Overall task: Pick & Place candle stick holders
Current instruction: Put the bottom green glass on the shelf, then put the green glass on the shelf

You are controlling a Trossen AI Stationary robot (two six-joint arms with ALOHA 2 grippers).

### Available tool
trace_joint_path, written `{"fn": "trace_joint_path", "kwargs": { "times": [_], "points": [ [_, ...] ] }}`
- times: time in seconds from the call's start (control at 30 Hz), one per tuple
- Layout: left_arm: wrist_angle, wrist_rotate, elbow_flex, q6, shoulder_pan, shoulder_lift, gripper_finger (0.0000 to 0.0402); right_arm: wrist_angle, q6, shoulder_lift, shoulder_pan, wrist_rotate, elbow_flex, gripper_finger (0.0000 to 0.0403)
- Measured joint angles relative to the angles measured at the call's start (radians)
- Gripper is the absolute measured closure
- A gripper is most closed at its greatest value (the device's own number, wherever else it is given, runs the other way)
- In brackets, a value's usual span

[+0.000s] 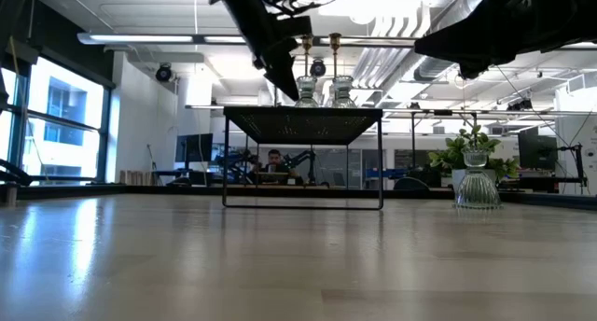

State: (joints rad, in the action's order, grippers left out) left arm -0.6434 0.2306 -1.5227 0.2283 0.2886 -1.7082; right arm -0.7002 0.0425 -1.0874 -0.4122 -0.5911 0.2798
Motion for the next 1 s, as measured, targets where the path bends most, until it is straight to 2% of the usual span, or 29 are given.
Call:
{"fn": "trace_joint_path", "kwargs": {
  "times": [0.17,0.23,0.3,0.43,0.53,0.73,0.83,1.0],
  "points": [
    [-0.082,-0.031,0.004,0.002,-0.024,0.072,0.0396,0.006,-0.002,0.0,0.0,0.0,0.0,0.0402],
    [-0.065,-0.047,0.054,0.003,-0.049,0.125,0.0396,0.011,-0.013,0.0,0.0,-0.001,0.0,0.0402],
    [0.01,-0.081,0.14,0.0,-0.078,0.196,0.0396,0.017,-0.026,0.0,-0.001,-0.006,0.0,0.0402],
    [0.234,-0.144,0.396,-0.024,-0.13,0.373,0.0396,0.068,-0.092,0.002,-0.009,-0.035,0.01,0.0402],
    [0.419,-0.151,0.6,-0.062,-0.165,0.517,0.0396,0.286,-0.185,0.015,-0.032,-0.08,0.092,0.0401],
    [0.678,-0.15,0.929,-0.162,-0.213,0.787,0.0396,0.888,-0.675,-0.018,-0.135,-0.17,0.284,0.0402],
    [0.766,-0.155,1.043,-0.188,-0.219,0.888,0.0396,1.068,-0.96,-0.053,-0.221,-0.171,0.295,0.0402],
    [0.836,-0.162,1.16,-0.211,-0.217,0.987,0.0396,1.283,-1.497,-0.111,-0.349,-0.256,0.258,0.0398]
  ]
}}
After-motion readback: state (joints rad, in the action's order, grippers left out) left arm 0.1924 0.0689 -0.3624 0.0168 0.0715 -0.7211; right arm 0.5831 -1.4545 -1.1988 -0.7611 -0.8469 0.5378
